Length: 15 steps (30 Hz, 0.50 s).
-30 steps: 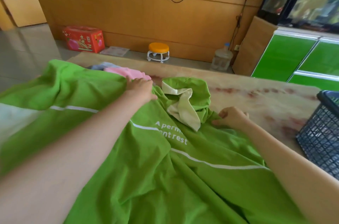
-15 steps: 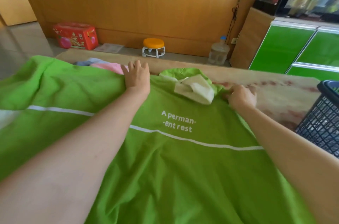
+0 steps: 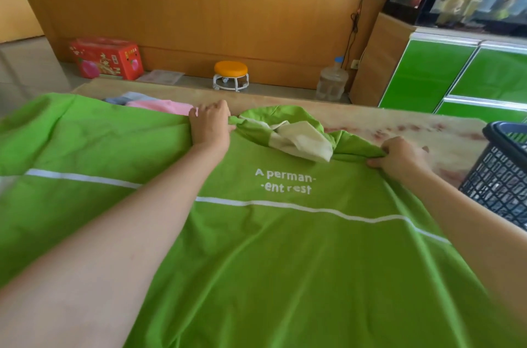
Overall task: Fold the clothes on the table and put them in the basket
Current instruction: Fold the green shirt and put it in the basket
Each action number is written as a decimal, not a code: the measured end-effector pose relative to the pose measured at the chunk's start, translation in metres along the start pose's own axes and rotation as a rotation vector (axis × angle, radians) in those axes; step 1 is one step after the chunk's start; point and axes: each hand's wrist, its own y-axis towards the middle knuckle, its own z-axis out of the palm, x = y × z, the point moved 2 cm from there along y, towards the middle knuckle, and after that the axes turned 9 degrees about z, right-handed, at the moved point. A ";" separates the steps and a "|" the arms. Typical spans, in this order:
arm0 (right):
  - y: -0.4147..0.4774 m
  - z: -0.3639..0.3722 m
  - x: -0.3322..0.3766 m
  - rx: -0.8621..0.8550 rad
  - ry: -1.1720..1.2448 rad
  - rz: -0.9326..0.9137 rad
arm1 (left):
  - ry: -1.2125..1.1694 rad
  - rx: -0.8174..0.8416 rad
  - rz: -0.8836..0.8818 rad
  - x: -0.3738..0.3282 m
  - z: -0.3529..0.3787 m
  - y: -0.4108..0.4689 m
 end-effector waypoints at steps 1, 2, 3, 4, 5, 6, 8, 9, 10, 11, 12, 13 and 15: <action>0.000 -0.001 -0.001 -0.045 -0.031 0.005 | -0.033 0.028 -0.034 0.001 0.002 0.000; -0.002 0.000 -0.002 -0.069 -0.067 0.012 | -0.037 0.070 -0.060 0.003 0.008 0.000; -0.003 0.005 -0.003 -0.071 -0.104 0.009 | -0.020 0.112 -0.078 0.007 0.015 -0.002; -0.005 0.011 -0.005 -0.047 -0.139 0.001 | 0.002 0.146 -0.091 0.010 0.023 -0.005; -0.007 0.018 -0.006 -0.008 -0.163 -0.011 | 0.023 0.167 -0.102 0.013 0.030 -0.008; -0.009 0.024 -0.007 0.035 -0.161 -0.013 | 0.036 0.176 -0.112 0.015 0.036 -0.011; -0.013 0.028 -0.008 0.096 -0.108 0.009 | 0.026 0.165 -0.121 0.015 0.040 -0.012; -0.014 0.027 -0.006 0.117 -0.079 0.007 | 0.007 0.155 -0.128 0.013 0.037 -0.012; -0.014 0.025 -0.003 0.141 -0.052 -0.004 | -0.017 0.151 -0.141 0.011 0.032 -0.011; -0.015 0.023 0.001 0.169 -0.005 -0.012 | -0.040 0.154 -0.153 0.009 0.026 -0.011; -0.016 0.019 0.006 0.193 0.067 -0.032 | -0.060 0.163 -0.150 0.005 0.020 -0.013; -0.017 0.015 0.012 0.204 0.165 -0.060 | -0.072 0.174 -0.123 -0.001 0.012 -0.016; -0.025 0.003 0.028 0.179 0.364 -0.142 | -0.080 0.250 -0.012 -0.019 -0.006 -0.029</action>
